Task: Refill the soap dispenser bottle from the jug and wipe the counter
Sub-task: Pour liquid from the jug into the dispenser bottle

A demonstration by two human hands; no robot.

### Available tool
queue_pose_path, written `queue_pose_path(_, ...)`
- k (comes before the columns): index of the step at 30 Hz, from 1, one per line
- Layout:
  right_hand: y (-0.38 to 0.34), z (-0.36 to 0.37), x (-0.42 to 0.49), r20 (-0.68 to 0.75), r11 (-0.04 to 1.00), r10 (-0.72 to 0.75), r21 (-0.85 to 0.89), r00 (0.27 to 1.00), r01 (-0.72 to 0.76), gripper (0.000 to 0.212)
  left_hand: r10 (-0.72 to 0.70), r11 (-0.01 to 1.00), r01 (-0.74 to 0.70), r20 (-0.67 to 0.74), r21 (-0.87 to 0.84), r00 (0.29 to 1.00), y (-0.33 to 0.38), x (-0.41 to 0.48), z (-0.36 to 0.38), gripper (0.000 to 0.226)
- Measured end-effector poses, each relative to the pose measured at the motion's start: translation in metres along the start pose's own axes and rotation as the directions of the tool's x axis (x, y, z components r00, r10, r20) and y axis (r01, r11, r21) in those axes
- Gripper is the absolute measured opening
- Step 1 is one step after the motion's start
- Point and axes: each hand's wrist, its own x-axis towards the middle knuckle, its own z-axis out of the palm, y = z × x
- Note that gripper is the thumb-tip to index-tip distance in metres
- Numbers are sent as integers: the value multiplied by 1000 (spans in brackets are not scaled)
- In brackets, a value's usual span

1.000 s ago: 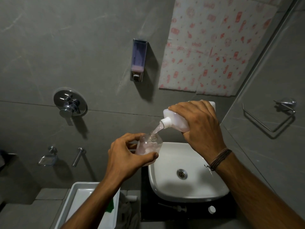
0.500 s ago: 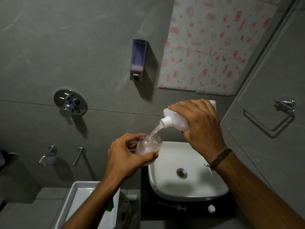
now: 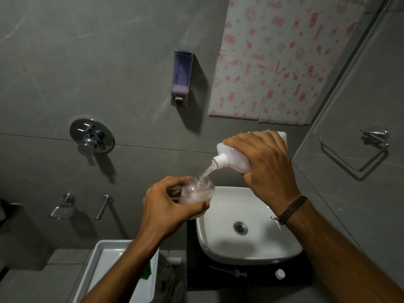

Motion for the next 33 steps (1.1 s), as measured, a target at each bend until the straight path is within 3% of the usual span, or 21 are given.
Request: queue_pose_path(33,-7,4,4,-33,1000,-18,-14,999,17,61,20,1000,-20,-9,1,1000,-6,4,-4,67)
